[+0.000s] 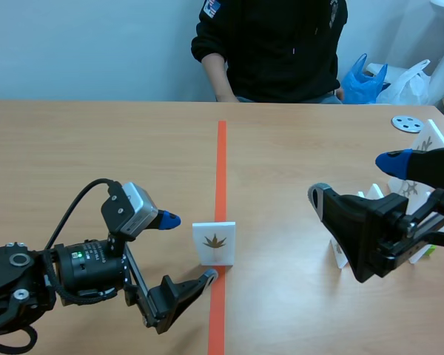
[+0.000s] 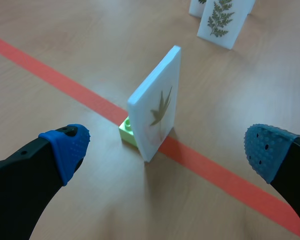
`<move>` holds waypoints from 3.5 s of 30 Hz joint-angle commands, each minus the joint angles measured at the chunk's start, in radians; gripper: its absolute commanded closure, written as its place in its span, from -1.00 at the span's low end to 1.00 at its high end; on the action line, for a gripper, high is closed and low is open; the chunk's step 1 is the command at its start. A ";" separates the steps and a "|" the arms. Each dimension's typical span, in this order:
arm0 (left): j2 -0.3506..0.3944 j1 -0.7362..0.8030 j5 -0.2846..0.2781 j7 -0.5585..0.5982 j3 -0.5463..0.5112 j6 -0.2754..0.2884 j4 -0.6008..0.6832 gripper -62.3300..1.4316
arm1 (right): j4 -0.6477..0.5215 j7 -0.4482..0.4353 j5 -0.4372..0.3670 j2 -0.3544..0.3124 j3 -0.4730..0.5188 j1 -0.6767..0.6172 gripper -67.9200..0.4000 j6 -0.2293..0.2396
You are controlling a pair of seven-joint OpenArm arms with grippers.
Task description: Sort the leaf by its shape. The table is split by an orange tape line. A compound leaf with several leaflets goes to the left side, a simple leaf with one blade goes to the right side. Return to the home posture when a red brick is placed on the table.
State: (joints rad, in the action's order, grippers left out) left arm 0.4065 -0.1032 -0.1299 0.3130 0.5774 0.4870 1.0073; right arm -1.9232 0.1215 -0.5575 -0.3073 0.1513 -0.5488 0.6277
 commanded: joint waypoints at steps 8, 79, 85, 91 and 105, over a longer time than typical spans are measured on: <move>-0.082 -0.103 -0.006 0.066 0.095 -0.005 -0.128 -1.00 | 0.000 -0.014 -0.007 -0.002 0.008 0.009 -1.00 -0.003; 0.095 -0.157 -0.440 -0.182 -0.343 -0.239 -0.086 0.77 | 0.000 -0.012 -0.008 0.003 0.008 0.009 -1.00 -0.003; 0.093 -0.158 -0.443 -0.127 -0.343 -0.295 -0.179 0.77 | 0.000 -0.014 -0.008 0.003 0.008 0.009 -1.00 -0.003; 0.087 -0.158 -0.468 -0.084 -0.343 -0.319 -0.247 0.77 | 0.000 -0.014 -0.008 0.003 0.008 0.009 -1.00 -0.003; 0.026 -0.208 -0.533 0.013 -0.343 -0.369 -0.432 0.77 | 0.000 -0.014 -0.008 0.003 0.008 0.009 -1.00 -0.003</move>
State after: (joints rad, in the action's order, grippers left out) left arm 0.4301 -0.2913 -0.6563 0.3119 0.2378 0.1192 0.5598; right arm -1.9224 0.1215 -0.5575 -0.3046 0.1513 -0.5488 0.6254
